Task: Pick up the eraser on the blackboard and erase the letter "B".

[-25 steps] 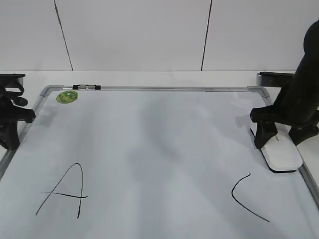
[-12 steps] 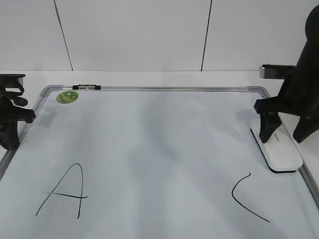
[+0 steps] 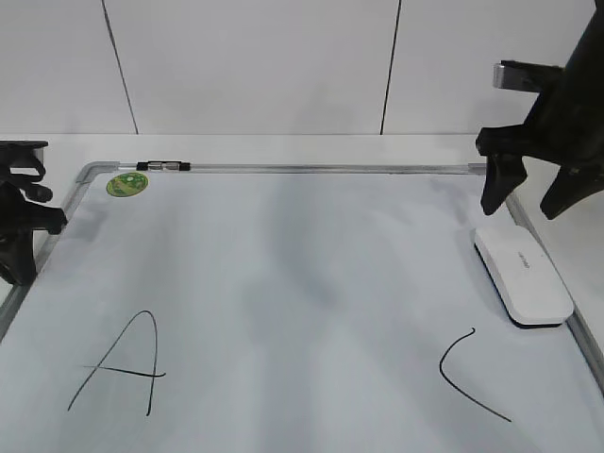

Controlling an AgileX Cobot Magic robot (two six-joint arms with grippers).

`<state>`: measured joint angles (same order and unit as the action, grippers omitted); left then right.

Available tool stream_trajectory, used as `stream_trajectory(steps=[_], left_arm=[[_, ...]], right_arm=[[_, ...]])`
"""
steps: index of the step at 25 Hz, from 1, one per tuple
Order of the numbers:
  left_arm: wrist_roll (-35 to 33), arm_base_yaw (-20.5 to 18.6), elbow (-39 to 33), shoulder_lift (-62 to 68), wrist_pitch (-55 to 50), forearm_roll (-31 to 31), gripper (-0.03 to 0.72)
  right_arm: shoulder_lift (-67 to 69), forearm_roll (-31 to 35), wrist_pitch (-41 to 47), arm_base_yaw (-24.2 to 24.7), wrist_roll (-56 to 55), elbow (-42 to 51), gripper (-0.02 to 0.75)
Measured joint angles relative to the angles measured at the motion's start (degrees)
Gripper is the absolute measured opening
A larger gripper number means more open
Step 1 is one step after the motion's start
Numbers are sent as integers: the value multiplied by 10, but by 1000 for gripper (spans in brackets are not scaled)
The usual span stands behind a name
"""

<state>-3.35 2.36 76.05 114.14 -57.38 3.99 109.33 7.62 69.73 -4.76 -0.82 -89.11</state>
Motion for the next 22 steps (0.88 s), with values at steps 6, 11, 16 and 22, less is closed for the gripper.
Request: stream_trajectory(steps=[6,11,16,22], left_arm=[[-4,0,0,0,-8,5,161],[-5,0,27,0,-34,10,342],[-6,0,88,0,-98,10,367],[-6,0,118,-19,-115,11,354]], right_arm=[[-33,4,1,0,-1,0,558],[-73,15,3,0,-1,0,550],[-121,18,4,0,-3,0,546],[-200,20,6,0,-3,14,538]])
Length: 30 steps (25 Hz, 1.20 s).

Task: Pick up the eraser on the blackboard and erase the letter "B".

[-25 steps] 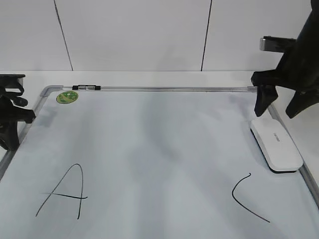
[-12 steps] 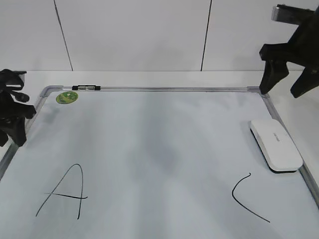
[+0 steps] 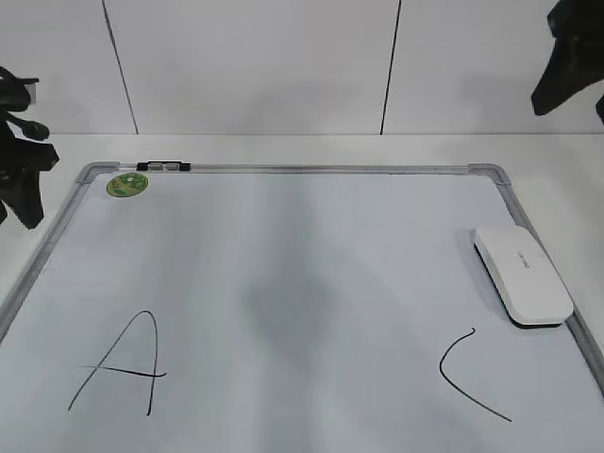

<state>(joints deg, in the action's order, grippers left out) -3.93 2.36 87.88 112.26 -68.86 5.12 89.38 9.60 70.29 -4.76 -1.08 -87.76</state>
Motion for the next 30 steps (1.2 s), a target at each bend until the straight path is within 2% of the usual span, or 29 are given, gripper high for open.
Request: stream_trajectory(steps=[7,18,22,30], left_arm=[[0,0,-16,-104,-5,1,320],[0,0,-157,-360,-14,1,273],[0,0,-210,-448,-16,1,245],[-1,0,-330,-646,-10,1,237]], right_arm=[[-130,1,4,0,0,99,536],[-322,-4,14,0,0,260,535],[-377,-25,14,0,0,303,534],[-512,-59,16,0,0,378,534]])
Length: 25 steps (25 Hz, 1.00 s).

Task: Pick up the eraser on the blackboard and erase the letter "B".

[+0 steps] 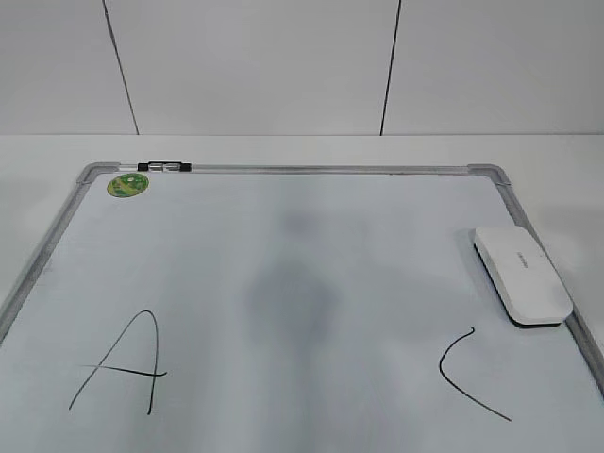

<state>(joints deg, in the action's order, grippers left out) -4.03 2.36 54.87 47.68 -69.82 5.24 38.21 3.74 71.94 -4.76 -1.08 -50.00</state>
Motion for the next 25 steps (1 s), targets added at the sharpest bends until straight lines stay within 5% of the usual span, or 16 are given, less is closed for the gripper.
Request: stream_trajectory(steps=[15,25], left_arm=[[0,0,-190,-309,16,-7,237],[0,0,-245,-467,55,-8,237]], right_arm=[[-211,-27,-25,0,2,179,533],[-390,-69,-33,0,14,200,532]])
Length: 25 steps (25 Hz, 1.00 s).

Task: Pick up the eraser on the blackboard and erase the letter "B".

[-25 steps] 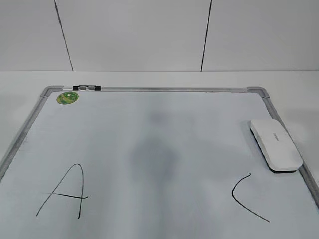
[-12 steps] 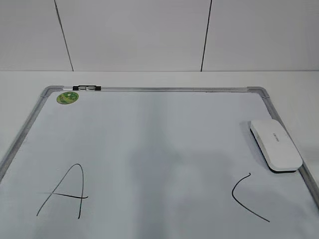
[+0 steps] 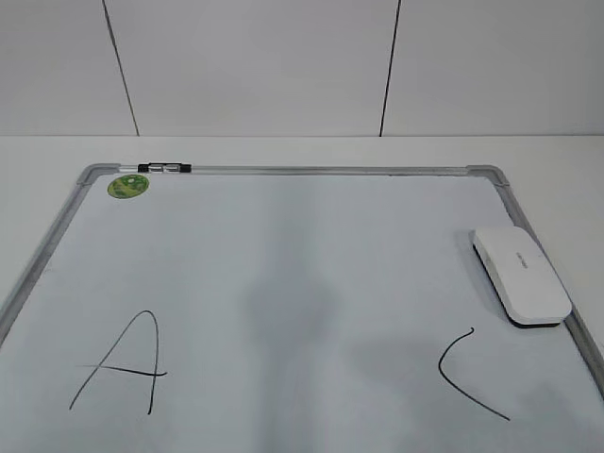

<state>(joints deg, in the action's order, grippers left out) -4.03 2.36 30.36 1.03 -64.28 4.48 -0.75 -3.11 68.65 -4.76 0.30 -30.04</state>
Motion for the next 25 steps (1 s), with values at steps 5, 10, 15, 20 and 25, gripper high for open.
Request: stream_trajectory(steps=[5,10,15,20,25], left_arm=[[0,0,-1,-3,3,1,237],[0,0,-1,-3,3,1,237],[0,0,-1,-3,3,3,237],[0,0,-1,-3,3,3,237],[0,0,-1,-3,3,4,237]], right_arm=[[-3,-26,-10,0,-3,7,532],[-3,-15,-19,0,-3,16,533],[-3,-14,-21,0,-3,16,532],[-3,-14,-23,0,-3,16,533],[-3,-14,-23,0,-3,16,532]])
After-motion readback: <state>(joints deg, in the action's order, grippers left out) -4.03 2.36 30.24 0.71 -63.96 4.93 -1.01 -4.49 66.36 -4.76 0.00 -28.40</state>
